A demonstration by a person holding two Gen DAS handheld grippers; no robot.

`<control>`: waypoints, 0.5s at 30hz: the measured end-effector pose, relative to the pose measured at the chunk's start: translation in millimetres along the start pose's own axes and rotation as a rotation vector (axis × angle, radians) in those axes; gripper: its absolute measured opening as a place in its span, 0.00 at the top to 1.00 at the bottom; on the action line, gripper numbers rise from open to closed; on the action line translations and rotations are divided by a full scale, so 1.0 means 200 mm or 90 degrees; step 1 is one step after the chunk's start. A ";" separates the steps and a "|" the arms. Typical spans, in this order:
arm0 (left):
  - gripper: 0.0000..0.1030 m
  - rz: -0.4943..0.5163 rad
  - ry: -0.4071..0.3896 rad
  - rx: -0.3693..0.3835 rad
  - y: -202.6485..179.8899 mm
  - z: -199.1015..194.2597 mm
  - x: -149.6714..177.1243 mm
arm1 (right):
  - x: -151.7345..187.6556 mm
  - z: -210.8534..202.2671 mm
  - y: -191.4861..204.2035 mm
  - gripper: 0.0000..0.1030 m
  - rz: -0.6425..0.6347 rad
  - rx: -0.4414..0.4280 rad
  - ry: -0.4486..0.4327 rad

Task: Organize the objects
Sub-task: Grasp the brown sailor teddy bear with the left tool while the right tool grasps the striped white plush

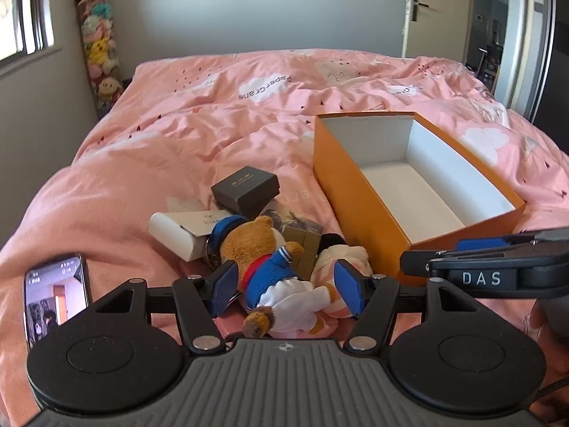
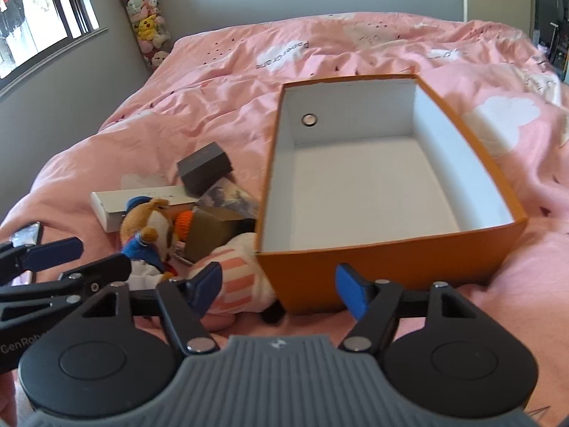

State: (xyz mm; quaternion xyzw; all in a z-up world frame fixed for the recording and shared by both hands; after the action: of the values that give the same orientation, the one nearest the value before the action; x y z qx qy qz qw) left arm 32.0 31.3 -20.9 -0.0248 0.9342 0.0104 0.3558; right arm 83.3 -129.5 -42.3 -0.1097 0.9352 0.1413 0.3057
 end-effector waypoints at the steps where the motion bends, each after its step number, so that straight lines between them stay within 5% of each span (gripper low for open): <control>1: 0.29 -0.013 0.005 0.001 0.02 0.00 0.00 | 0.00 0.01 0.02 0.35 -0.003 -0.004 0.003; 11: 0.29 -0.133 0.091 0.064 0.14 0.12 -0.06 | -0.01 0.17 0.10 0.61 0.000 -0.049 0.084; 15: 0.29 -0.160 0.126 0.062 0.15 0.21 -0.10 | -0.02 0.22 0.05 0.63 0.039 -0.061 0.115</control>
State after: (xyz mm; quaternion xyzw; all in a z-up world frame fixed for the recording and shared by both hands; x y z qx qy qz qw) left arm 72.2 63.1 -39.0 -0.1251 0.9536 -0.0818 0.2614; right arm 106.9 -104.7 -73.0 -0.1077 0.9541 0.1844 0.2098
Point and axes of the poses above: each gripper's, at about its wrist camera, not at the fingertips, and z roughly the way its jaws point, y to its left, x to its underside, the point moved 4 cm from there along z, roughly the way its jaws point, and after that the axes turned 5 degrees about y, right-handed, at the moved point
